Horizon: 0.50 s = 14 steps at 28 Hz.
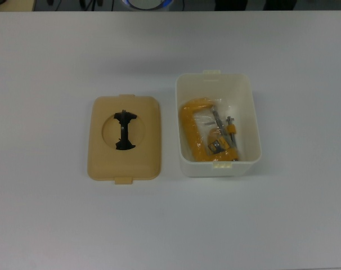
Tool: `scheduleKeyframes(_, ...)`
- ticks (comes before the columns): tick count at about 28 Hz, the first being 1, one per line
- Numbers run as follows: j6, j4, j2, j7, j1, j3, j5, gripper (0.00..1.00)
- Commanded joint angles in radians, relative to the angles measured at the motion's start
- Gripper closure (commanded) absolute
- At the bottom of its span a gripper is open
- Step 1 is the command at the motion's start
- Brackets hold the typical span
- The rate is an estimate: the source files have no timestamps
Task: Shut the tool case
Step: 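Lower the gripper onto the black handle of the tan lid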
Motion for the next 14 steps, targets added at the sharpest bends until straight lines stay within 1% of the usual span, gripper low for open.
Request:
scheduleKeyframes(1, -0.019, -0.017, -0.007, -0.042, -0.018, 0.004, 0.027, 0.0)
scheduleKeyframes(4, -0.013, -0.017, 0.007, -0.041, -0.018, 0.003, 0.032, 0.0)
scheduleKeyframes(9, 0.022, -0.028, 0.053, -0.047, -0.012, 0.004, 0.032, 0.0)
scheduleKeyframes(10, 0.039, -0.04, 0.056, -0.041, -0.01, 0.004, 0.032, 0.0)
scheduleKeyframes(11, 0.08, -0.07, 0.059, -0.037, -0.009, 0.007, 0.032, 0.0)
scheduleKeyframes(14, 0.151, -0.13, 0.055, -0.021, -0.001, 0.009, 0.029, 0.0)
